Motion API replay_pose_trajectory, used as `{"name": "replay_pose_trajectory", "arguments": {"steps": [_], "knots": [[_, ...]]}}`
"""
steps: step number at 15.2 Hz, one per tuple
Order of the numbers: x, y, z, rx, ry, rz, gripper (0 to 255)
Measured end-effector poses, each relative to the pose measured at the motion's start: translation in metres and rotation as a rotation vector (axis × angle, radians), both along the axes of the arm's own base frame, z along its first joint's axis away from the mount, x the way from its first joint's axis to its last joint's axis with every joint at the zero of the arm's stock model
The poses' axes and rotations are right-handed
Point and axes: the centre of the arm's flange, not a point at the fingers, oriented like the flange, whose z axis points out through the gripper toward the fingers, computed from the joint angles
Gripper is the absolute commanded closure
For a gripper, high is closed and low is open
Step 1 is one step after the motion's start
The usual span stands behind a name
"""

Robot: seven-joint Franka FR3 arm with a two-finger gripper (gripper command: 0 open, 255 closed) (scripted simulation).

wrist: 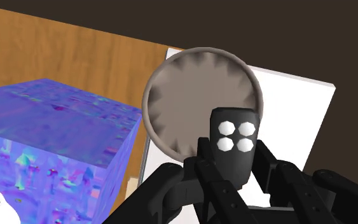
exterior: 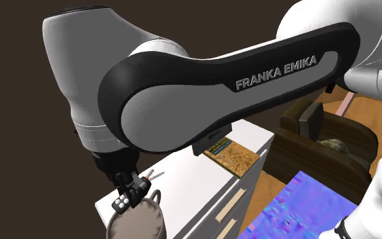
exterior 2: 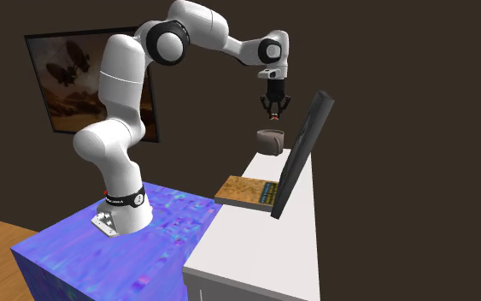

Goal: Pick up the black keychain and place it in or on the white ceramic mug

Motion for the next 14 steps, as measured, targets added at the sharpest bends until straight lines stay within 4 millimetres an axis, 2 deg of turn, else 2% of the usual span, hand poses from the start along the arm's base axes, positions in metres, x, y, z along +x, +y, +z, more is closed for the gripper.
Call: {"name": "replay_pose_trajectory", "arguments": {"steps": [11, 14], "knots": [[-0.001, 0.001, -0.057, 0.000, 0.000, 0.000, 255], [-0.001, 0.000, -0.062, 0.000, 0.000, 0.000, 255]]}}
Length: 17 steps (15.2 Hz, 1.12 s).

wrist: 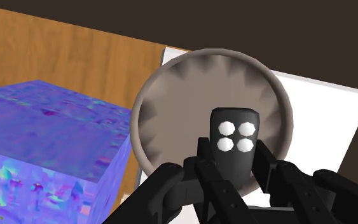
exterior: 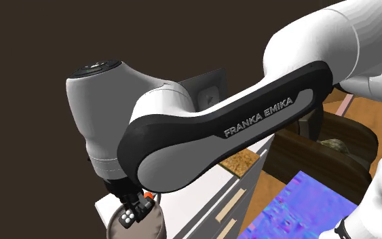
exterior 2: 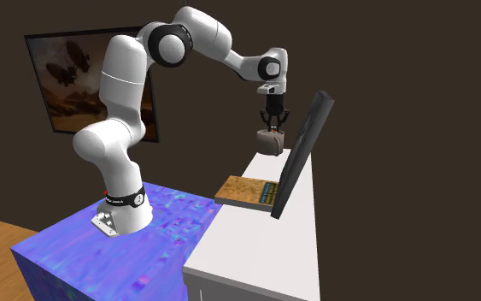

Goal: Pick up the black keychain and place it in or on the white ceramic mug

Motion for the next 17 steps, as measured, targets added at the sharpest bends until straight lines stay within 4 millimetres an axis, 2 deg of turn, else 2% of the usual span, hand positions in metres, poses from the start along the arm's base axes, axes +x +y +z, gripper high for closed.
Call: {"name": "replay_pose_trajectory", "arguments": {"steps": [4, 5, 11, 15, 17], "knots": [[0.000, 0.000, -0.001, 0.000, 0.000, 0.000, 255], [0.000, 0.000, -0.001, 0.000, 0.000, 0.000, 0], [0.000, 0.000, -0.001, 0.000, 0.000, 0.000, 0], [0.000, -0.003, 0.038, 0.001, -0.001, 0.000, 0], [0.001, -0.002, 0.047, 0.001, -0.001, 0.000, 0]]}}
